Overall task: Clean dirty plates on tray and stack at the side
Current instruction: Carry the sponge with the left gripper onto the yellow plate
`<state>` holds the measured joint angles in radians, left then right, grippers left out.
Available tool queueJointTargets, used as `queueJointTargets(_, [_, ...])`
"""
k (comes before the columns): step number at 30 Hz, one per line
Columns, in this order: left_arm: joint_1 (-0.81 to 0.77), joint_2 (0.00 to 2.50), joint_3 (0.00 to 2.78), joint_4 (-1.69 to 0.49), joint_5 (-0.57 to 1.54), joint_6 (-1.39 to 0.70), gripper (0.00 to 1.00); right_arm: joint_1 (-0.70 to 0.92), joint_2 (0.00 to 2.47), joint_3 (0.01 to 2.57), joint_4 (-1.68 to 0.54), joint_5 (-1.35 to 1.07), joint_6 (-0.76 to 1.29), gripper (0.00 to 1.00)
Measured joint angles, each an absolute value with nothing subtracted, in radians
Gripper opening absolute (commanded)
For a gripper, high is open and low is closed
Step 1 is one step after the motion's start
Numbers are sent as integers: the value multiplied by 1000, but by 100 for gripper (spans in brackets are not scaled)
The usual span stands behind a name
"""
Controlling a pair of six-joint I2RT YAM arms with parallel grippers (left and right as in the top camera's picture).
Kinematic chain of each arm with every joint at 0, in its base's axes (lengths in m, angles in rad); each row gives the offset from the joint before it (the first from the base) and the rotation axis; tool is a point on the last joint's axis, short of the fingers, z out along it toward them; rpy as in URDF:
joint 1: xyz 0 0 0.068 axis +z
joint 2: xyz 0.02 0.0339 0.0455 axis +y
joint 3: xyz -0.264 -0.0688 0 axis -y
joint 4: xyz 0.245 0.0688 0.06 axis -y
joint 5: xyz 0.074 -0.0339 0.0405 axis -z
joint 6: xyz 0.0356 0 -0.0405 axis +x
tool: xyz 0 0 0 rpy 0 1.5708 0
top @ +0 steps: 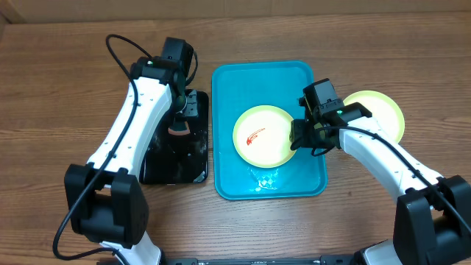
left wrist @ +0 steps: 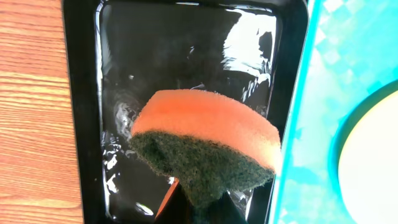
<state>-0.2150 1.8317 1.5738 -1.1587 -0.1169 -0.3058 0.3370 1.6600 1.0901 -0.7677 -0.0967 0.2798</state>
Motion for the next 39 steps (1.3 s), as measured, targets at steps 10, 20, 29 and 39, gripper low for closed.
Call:
queueJointTargets(10, [-215, 1816, 1575, -1197, -118, -303, 4, 334, 1803, 1090, -710, -76, 306, 38])
queueJointTargets(20, [-215, 1816, 1576, -1159, -35, -284, 4, 334, 1823, 1085, -667, -136, 315, 9])
queueJointTargets(29, [-300, 1816, 1575, -1021, 45, -277, 4, 333, 1813, 1036, -596, -160, 321, 4])
queueJointTargets(39, [-524, 1889, 1566, -825, 89, -343, 4, 329, 1810, 1030, -591, -172, 326, 4])
